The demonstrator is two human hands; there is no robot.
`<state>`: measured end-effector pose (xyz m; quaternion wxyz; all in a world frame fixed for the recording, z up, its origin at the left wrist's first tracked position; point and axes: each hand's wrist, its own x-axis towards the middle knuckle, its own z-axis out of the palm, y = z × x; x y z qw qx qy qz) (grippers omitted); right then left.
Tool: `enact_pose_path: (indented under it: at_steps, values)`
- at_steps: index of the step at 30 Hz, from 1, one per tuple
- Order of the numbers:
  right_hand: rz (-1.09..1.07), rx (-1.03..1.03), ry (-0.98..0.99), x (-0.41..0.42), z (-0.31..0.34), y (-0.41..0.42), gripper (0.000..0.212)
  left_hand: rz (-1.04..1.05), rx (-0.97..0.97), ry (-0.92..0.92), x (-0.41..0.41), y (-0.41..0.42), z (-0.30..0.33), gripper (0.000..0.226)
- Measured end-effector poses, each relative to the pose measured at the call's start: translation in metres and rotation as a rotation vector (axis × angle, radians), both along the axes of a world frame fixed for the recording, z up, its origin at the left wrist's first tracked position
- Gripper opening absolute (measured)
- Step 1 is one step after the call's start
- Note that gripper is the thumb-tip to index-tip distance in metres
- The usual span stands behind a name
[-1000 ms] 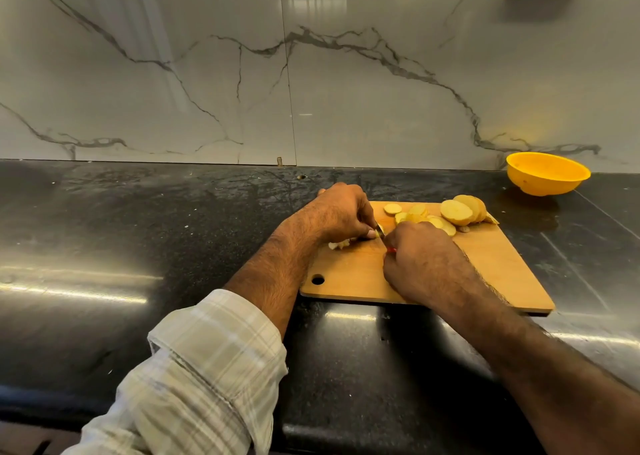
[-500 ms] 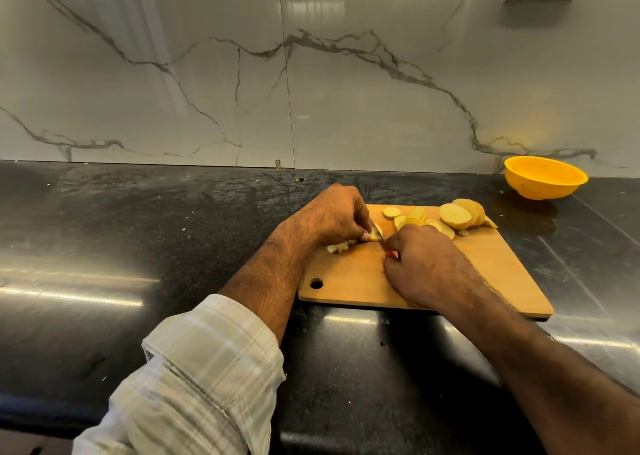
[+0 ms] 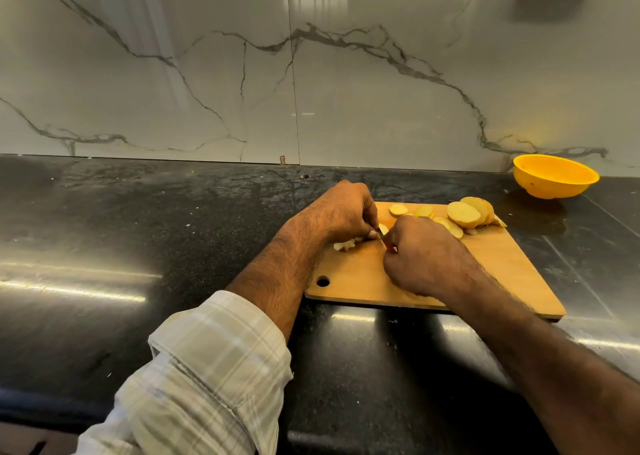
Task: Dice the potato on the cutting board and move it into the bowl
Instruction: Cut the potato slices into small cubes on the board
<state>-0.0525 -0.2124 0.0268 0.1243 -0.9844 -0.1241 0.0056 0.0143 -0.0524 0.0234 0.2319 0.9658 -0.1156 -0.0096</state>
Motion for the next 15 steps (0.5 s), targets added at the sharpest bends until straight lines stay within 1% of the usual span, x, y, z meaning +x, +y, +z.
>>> enact_pose_path:
  at_steps: [3,6,9,15]
  values:
    - [0.008,-0.005,-0.014,0.004,-0.002,0.004,0.037,-0.007,-0.017,0.013,-0.001,0.002,-0.002,0.011]
    - [-0.021,0.013,-0.066,0.002,-0.009,0.0,0.03,-0.001,-0.032,0.002,-0.002,0.005,-0.002,0.009]
    - [-0.022,0.039,-0.125,-0.002,-0.01,-0.007,0.032,0.014,-0.041,-0.01,-0.002,0.006,-0.001,0.009]
    - [-0.009,-0.013,-0.06,-0.007,-0.006,-0.002,0.039,0.021,-0.04,-0.009,-0.001,0.007,-0.001,0.011]
